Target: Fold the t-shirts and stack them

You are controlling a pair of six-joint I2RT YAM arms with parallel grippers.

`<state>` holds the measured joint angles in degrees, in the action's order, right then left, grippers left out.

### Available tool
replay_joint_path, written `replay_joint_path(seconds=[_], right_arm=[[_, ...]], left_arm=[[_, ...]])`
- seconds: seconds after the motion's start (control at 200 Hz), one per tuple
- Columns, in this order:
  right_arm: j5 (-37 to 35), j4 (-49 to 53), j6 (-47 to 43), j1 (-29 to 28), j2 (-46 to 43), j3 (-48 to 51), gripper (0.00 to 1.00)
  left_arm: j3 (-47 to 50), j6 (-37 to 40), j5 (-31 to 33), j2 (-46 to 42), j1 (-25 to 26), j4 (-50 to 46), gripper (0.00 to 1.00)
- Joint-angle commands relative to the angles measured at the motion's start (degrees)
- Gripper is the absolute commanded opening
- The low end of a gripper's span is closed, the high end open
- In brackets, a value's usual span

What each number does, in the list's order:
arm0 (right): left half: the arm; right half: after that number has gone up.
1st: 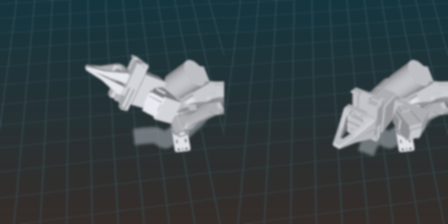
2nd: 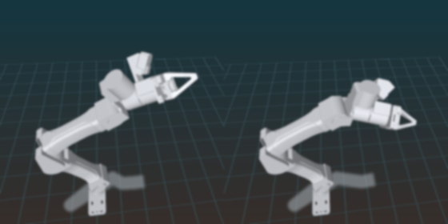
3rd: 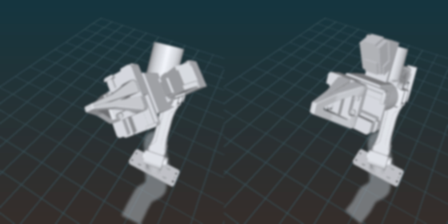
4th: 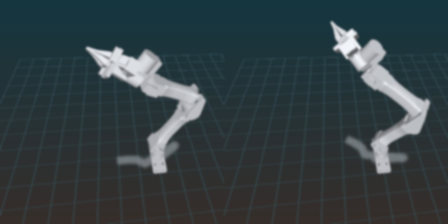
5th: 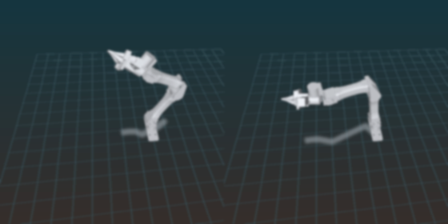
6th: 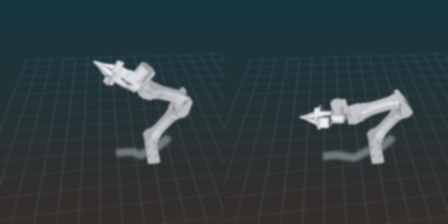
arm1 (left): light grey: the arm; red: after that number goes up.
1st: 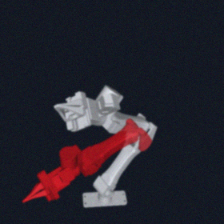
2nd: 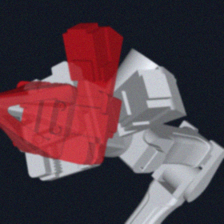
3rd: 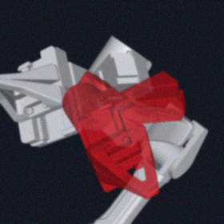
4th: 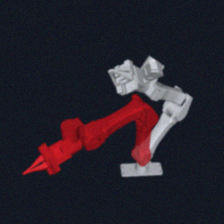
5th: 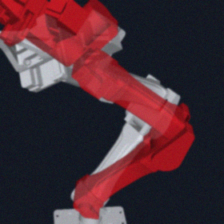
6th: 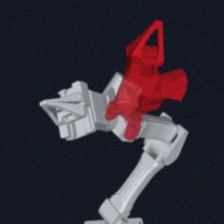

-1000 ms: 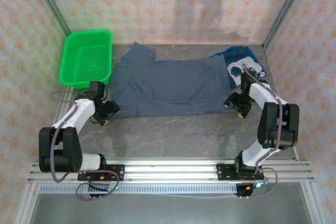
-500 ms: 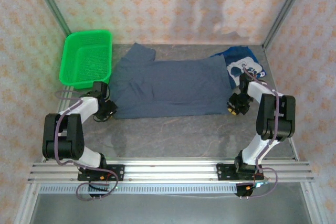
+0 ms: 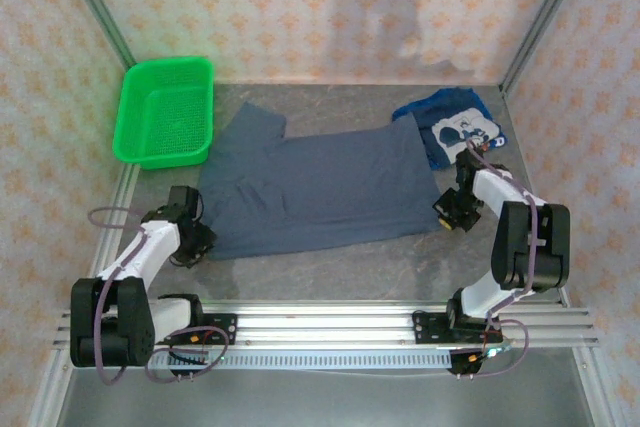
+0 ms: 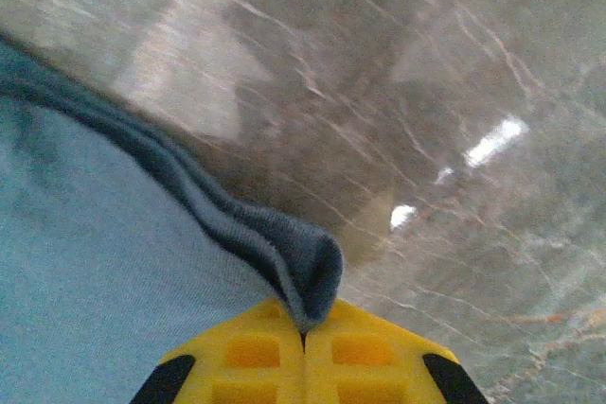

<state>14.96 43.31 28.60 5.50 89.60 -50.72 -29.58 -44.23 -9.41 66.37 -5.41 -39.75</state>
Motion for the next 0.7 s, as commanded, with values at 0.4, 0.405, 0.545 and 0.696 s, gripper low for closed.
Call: replay_joint_path(seconds=[0.4, 0.405, 0.545, 0.696], right_arm=[[3.2, 4.8, -4.0, -2.2, -15.6, -1.5, 0.72], [3.4, 4.6, -4.2, -2.4, -15.8, -1.5, 0.72], [10.5, 2.1, -7.1, -5.4, -17.3, -2.8, 0.76], [14.3, -1.1, -8.0, -7.2, -16.3, -2.8, 0.79]], left_arm=[[-23.1, -0.8, 8.2, -3.4, 8.6, -12.5, 0.71], [-23.4, -0.7, 8.0, -3.3, 8.9, -12.2, 0.71], [-32.3, 3.7, -0.1, 6.4, 16.4, -5.7, 0.72], [-46.9, 13.1, 0.1, 24.4, 24.5, -12.0, 0.68]])
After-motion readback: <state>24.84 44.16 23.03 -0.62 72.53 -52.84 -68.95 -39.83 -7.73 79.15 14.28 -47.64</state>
